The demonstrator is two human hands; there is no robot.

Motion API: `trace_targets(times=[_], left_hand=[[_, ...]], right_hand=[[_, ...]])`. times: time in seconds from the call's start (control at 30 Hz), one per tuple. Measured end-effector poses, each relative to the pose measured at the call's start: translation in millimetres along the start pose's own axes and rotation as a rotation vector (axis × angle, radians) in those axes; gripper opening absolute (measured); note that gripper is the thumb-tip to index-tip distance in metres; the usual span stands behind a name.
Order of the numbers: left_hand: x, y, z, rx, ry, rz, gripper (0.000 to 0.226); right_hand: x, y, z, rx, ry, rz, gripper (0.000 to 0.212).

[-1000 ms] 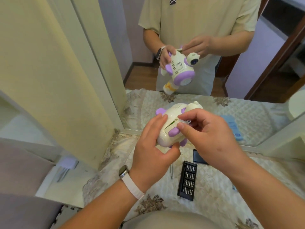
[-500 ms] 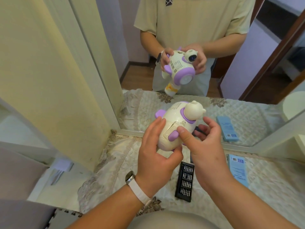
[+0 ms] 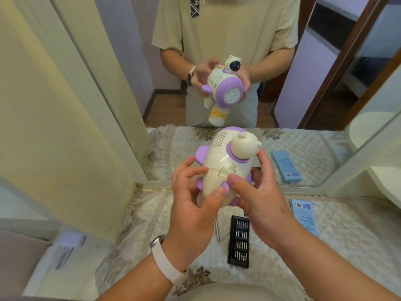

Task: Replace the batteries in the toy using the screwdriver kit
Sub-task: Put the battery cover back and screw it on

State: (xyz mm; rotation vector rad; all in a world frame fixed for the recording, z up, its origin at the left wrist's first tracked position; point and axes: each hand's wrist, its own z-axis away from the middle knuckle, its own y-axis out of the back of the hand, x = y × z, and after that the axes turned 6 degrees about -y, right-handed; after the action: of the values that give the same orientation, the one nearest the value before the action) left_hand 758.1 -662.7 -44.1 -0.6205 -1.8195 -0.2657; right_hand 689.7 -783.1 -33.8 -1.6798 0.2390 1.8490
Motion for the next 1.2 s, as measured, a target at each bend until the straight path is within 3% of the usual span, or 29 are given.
trace_targets(times=[0.13,0.4,0.5,0.67,1.07,1.2], left_hand=[[12,0,-11,-0.046,0.078,0.077,0.024],[16,3,-15,-0.168,0.152,0.06,0.053],[13,3,-12,-0.151,0.201,0.081,0.064],[9,4,-8,-0.165,0.225,0.091,0.054],[6,3,-2,-0.098,0.192,0.031,0.054],[4,-1,-1,-0.095,0.203,-0.004,0.055]], right_hand=[[-1,6,0,-0.019,0.082,0.088,0.104],[-12,20,-1,-0.09,0.082,0.175,0.103],[-12,22,1,-0.086,0.066,0.159,0.102],[-13,25,5,-0.087,0.025,0.173,0.105],[-15,25,3,-0.145,-0.003,0.162,0.094],[-13,28,1,-0.12,-0.035,0.191,0.106]])
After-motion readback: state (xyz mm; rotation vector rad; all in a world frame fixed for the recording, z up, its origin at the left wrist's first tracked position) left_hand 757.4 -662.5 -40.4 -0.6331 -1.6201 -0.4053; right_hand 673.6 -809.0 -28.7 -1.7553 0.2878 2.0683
